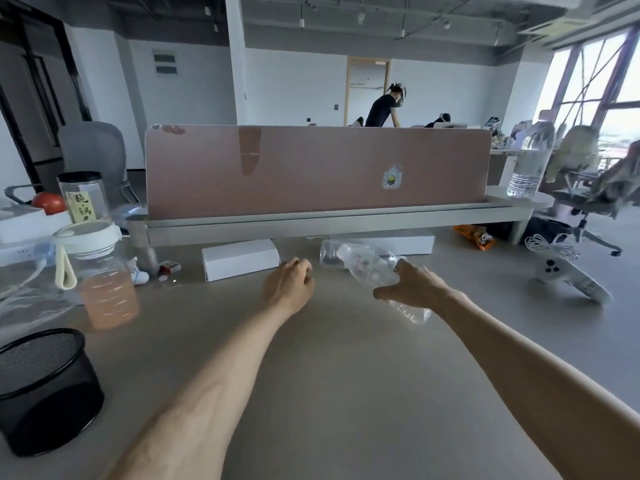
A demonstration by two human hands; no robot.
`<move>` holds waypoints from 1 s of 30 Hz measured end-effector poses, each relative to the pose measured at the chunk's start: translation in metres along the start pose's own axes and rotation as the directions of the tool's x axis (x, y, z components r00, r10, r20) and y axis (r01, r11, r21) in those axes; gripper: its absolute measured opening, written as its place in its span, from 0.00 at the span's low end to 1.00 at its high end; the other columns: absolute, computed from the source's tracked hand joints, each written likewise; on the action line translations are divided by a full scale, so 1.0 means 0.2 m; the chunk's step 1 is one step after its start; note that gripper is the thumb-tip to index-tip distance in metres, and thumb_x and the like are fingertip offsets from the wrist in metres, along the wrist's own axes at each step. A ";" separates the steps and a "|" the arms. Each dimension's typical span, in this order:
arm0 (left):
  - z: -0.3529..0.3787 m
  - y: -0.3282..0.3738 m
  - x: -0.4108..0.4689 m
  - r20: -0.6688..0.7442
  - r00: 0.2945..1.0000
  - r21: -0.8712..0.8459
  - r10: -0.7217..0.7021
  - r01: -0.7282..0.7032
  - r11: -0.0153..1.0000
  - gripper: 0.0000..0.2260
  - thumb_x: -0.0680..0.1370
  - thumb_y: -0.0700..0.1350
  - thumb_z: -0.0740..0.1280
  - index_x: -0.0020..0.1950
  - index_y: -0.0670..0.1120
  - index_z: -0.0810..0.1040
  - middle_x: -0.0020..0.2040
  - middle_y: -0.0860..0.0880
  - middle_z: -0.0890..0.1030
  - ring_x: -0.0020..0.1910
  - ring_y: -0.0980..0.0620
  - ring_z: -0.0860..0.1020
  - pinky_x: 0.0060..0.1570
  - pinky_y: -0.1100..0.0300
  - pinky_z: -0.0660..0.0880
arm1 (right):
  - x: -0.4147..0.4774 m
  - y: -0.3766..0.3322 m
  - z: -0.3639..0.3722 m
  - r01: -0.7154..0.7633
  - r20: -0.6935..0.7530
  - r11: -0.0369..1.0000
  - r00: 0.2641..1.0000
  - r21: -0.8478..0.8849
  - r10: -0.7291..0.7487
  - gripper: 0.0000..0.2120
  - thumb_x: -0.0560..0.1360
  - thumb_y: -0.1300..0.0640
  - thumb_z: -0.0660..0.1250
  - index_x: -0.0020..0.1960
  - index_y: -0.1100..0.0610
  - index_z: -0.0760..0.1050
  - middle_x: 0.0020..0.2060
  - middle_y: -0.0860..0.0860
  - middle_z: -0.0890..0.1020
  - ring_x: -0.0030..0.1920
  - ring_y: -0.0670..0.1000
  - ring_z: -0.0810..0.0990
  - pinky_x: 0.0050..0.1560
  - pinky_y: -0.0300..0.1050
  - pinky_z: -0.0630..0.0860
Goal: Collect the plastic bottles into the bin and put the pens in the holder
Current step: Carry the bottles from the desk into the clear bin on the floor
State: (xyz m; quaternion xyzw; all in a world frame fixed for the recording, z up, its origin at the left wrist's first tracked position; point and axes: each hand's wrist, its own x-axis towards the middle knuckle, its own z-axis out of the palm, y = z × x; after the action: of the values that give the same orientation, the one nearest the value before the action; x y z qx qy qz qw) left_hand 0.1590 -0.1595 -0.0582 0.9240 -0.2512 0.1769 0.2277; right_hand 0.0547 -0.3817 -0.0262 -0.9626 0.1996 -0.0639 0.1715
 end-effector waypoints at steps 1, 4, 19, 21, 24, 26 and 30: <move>0.01 0.03 0.05 -0.006 1.000 0.000 0.020 -0.020 1.000 0.12 0.77 0.45 0.61 0.59 0.47 0.75 0.58 0.48 0.78 0.58 0.45 0.75 0.49 0.54 0.73 | -0.02 0.03 -0.02 -0.035 -0.023 0.991 0.999 0.130 0.038 0.28 0.61 0.39 0.73 0.53 0.56 0.73 0.45 0.52 0.82 0.43 0.55 0.81 0.44 0.49 0.79; 0.04 0.14 0.25 0.000 0.998 0.012 0.071 -0.071 0.997 0.17 0.76 0.48 0.64 0.63 0.45 0.71 0.63 0.46 0.73 0.63 0.44 0.71 0.55 0.51 0.72 | -0.10 0.14 -0.07 -0.101 -0.067 0.859 0.986 0.502 0.155 0.19 0.59 0.39 0.72 0.40 0.53 0.79 0.37 0.55 0.85 0.33 0.52 0.82 0.36 0.46 0.79; 0.25 0.30 0.41 0.425 0.905 0.034 -0.038 0.026 0.999 0.30 0.64 0.57 0.76 0.59 0.45 0.70 0.57 0.44 0.76 0.50 0.45 0.75 0.48 0.55 0.75 | -0.26 0.36 -0.10 -0.159 -0.179 0.793 0.931 0.588 0.319 0.25 0.60 0.38 0.72 0.49 0.54 0.75 0.42 0.51 0.83 0.41 0.52 0.83 0.40 0.47 0.81; 0.20 0.35 0.31 0.401 0.910 -0.166 -0.104 0.184 0.969 0.25 0.64 0.58 0.75 0.53 0.47 0.73 0.47 0.47 0.79 0.40 0.48 0.77 0.35 0.60 0.72 | -0.27 0.36 -0.12 -0.154 -0.179 0.750 0.922 0.643 0.344 0.27 0.59 0.37 0.72 0.49 0.54 0.75 0.42 0.51 0.84 0.41 0.52 0.84 0.41 0.49 0.83; 0.16 0.48 0.16 0.477 0.877 -0.540 -0.064 0.350 0.765 0.12 0.66 0.54 0.75 0.40 0.47 0.80 0.32 0.49 0.81 0.29 0.48 0.76 0.26 0.61 0.69 | -0.30 0.35 -0.17 -0.154 -0.139 0.628 0.910 0.763 0.391 0.28 0.57 0.37 0.73 0.49 0.54 0.76 0.40 0.52 0.85 0.36 0.51 0.84 0.39 0.48 0.83; 0.12 0.59 0.04 0.478 0.879 -0.620 -0.006 0.341 0.707 0.10 0.67 0.52 0.74 0.40 0.46 0.81 0.31 0.49 0.80 0.29 0.49 0.76 0.24 0.63 0.68 | -0.36 0.34 -0.22 -0.153 -0.120 0.583 0.908 0.798 0.402 0.29 0.56 0.36 0.73 0.49 0.54 0.76 0.40 0.52 0.85 0.34 0.50 0.84 0.36 0.45 0.82; 0.03 0.81 -0.14 0.425 0.902 -0.741 0.077 0.298 0.602 0.12 0.71 0.52 0.72 0.48 0.46 0.81 0.36 0.49 0.82 0.29 0.53 0.79 0.28 0.64 0.73 | -0.51 0.37 -0.31 -0.134 -0.145 0.531 0.881 0.837 0.451 0.25 0.57 0.37 0.72 0.46 0.52 0.75 0.39 0.51 0.85 0.35 0.50 0.85 0.40 0.48 0.85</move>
State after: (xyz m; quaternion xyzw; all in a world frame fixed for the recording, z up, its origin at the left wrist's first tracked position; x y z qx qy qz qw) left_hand 0.0507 -0.2765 -0.0221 0.7563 -0.2861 -0.1677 0.5640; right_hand -0.0769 -0.4230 0.0008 -0.7021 0.3362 -0.2843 0.5596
